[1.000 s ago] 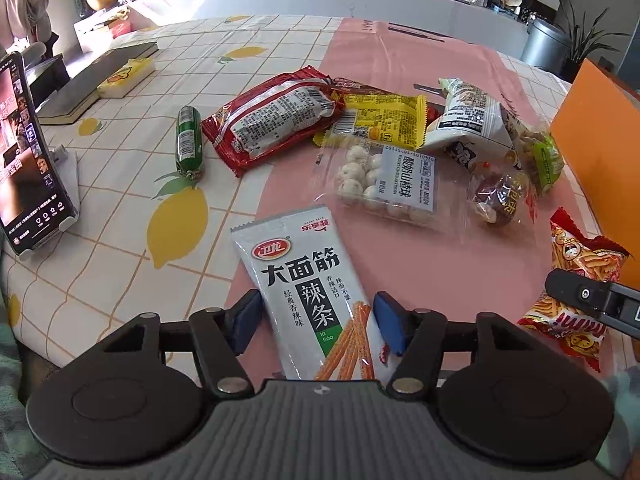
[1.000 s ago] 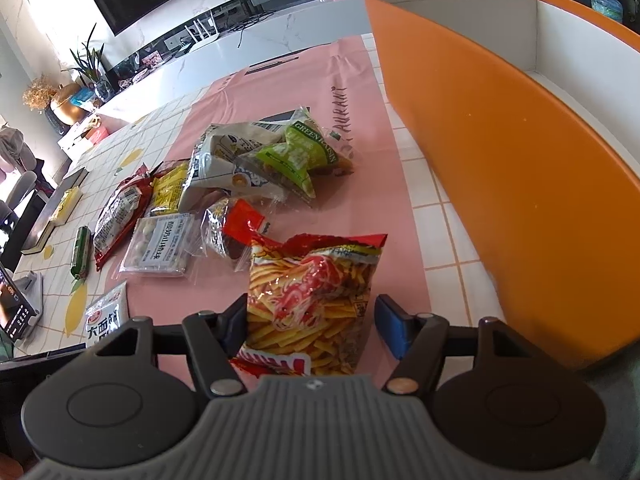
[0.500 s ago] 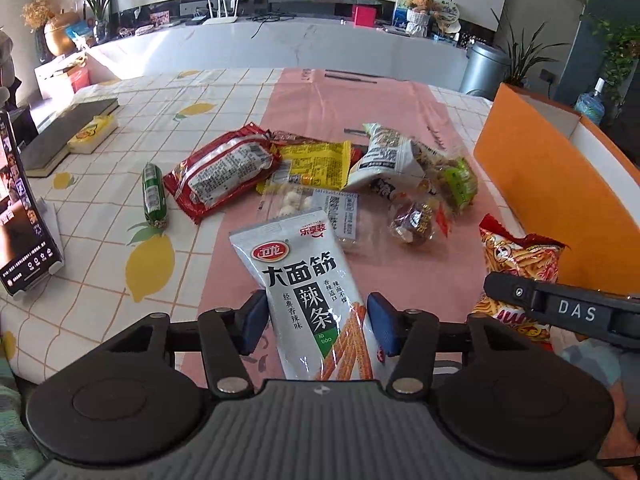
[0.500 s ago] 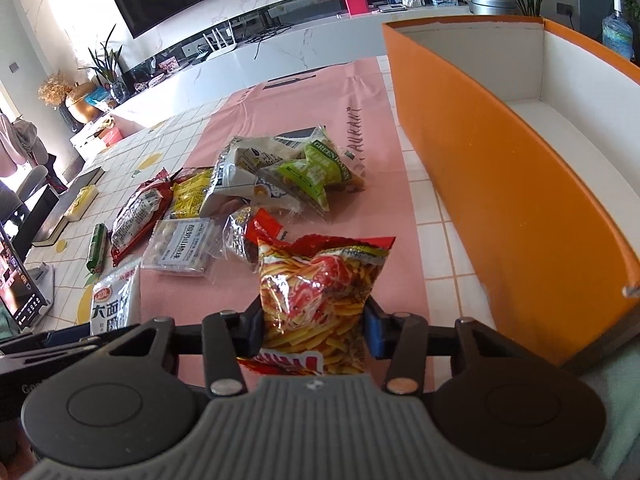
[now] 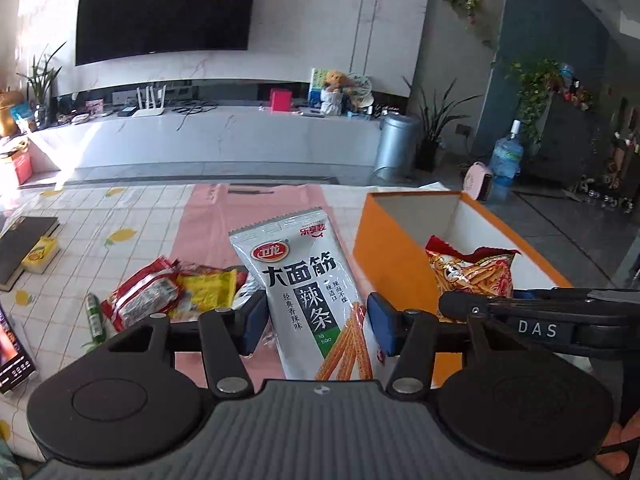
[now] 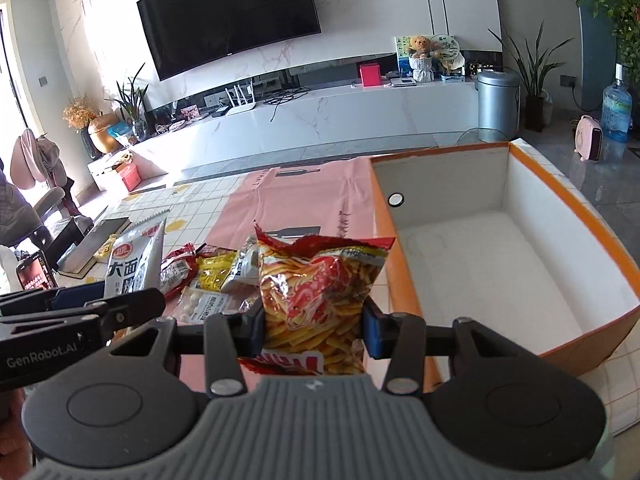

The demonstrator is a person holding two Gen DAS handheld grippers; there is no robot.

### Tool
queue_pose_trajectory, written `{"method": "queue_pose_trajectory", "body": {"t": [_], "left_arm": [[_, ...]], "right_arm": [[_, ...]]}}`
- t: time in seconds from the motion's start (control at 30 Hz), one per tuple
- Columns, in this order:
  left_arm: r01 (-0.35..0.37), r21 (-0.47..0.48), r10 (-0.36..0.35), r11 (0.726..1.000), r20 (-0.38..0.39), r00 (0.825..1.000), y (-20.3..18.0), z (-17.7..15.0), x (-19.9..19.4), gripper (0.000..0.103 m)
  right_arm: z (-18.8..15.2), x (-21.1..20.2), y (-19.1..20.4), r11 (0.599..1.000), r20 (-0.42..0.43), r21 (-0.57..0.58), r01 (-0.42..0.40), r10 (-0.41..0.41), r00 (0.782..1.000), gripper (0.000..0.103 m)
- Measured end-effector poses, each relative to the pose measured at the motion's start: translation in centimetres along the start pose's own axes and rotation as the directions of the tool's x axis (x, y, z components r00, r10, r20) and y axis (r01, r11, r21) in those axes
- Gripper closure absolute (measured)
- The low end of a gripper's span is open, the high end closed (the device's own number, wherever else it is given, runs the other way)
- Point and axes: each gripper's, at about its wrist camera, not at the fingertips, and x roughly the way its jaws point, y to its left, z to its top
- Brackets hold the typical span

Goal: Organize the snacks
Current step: 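Lift both held packets and carry them over the orange box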

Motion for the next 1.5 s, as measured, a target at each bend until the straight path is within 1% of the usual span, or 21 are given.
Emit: {"method": "queue_pose_trajectory", "body": {"t": [0.1,0.2,0.3,0.37,0.47,0.6,0.7,0.73,0.8,0.9,1.0,1.1,1.17,1.33,1.5], "left_arm": [[0.07,0.029,-0.07,0.997,0.011,0.997,-1.9,1.6,0.3,0.042],[0.133,0.054,-0.134,0.99,0.011,0.991,-4.0,3.1,1.4,0.042],[0.206,0.099,-0.204,0.974,-0.026,0.979,-6.4,4.3,3.1,0.042],[0.262,0.133,-0.254,0.956,-0.073,0.964,-7.9,4.8,4.6,0.042],[0.334,0.143,-0.314,0.932,-0.143,0.939,-9.6,5.4,6.8,0.042],[0.407,0.164,-0.367,0.899,-0.226,0.902,-11.4,5.5,9.6,0.042],[0.423,0.206,-0.363,0.882,-0.275,0.89,-12.7,5.0,11.4,0.042],[0.42,0.214,-0.354,0.882,-0.286,0.89,-12.8,4.9,12.0,0.042],[0.424,0.221,-0.348,0.878,-0.315,0.883,-12.9,4.7,13.3,0.042],[0.427,0.243,-0.329,0.871,-0.358,0.874,-13.3,4.3,14.8,0.042],[0.429,0.281,-0.302,0.858,-0.4,0.865,-13.9,4.2,15.6,0.042],[0.433,0.331,-0.278,0.838,-0.422,0.863,-14.5,3.8,15.9,0.042],[0.44,0.352,-0.269,0.826,-0.44,0.857,-15.0,3.5,16.3,0.042],[0.452,0.34,-0.256,0.824,-0.488,0.834,-15.4,3.2,18.3,0.042],[0.456,0.362,-0.233,0.813,-0.515,0.825,-15.8,2.5,19.0,0.042]], "right_arm": [[1.8,-1.4,-2.1,1.0,-0.012,-0.016,0.025,-0.026,1.0,0.059],[3.4,-2.3,-4.4,0.998,-0.047,-0.039,0.048,-0.05,0.998,0.059],[4.7,-2.8,-6.6,0.994,-0.093,-0.079,0.071,-0.078,0.993,0.059],[5.4,-2.7,-7.9,0.987,-0.129,-0.122,0.1,-0.116,0.985,0.059],[6.0,-2.2,-10.1,0.971,-0.186,-0.191,0.142,-0.178,0.966,0.059],[6.6,-0.6,-12.4,0.965,-0.261,-0.221,0.138,-0.195,0.945,0.059],[6.8,1.2,-13.4,0.967,-0.317,-0.223,0.121,-0.19,0.929,0.059],[6.8,1.8,-13.6,0.967,-0.333,-0.229,0.114,-0.188,0.924,0.06],[6.6,3.1,-14.0,0.962,-0.361,-0.246,0.114,-0.2,0.911,0.06],[6.1,4.8,-14.9,0.97,-0.413,-0.226,0.091,-0.18,0.893,0.06],[5.6,6.3,-15.5,0.969,-0.451,-0.236,0.07,-0.172,0.876,0.06],[5.2,7.7,-15.9,0.969,-0.492,-0.245,0.043,-0.162,0.855,0.06],[4.9,8.3,-16.1,0.967,-0.511,-0.254,0.028,-0.159,0.845,0.06],[4.2,9.6,-16.5,0.962,-0.545,-0.274,0.004,-0.158,0.823,0.06],[4.0,10.3,-16.9,0.96,-0.571,-0.279,-0.016,-0.153,0.807,0.059]]}}
